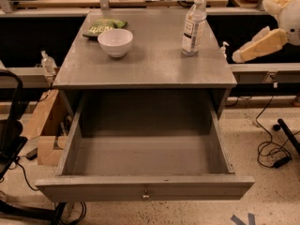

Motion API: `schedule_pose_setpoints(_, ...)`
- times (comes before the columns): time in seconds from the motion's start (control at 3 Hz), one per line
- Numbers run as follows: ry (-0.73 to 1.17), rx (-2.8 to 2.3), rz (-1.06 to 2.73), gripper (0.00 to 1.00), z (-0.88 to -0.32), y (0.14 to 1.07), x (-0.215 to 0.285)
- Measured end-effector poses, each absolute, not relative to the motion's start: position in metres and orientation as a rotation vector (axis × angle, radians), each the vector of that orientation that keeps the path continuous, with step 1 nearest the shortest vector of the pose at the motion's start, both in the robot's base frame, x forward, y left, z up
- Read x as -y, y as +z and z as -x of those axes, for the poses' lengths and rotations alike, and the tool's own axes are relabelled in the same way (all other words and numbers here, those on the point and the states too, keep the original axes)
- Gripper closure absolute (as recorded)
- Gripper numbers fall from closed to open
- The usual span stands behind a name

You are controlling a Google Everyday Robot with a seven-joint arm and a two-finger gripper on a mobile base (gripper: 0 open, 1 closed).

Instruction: Place blue plastic bottle into top drawer

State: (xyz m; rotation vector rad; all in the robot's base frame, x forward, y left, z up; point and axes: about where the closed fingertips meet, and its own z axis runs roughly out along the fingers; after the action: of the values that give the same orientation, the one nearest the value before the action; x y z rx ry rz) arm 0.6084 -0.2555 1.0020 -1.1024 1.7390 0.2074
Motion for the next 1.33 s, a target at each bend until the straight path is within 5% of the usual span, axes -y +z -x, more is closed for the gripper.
schedule_pose_setpoints(1.33, 0.444, -1.631, 0.744, 0.00, -0.757, 0.971, 0.195)
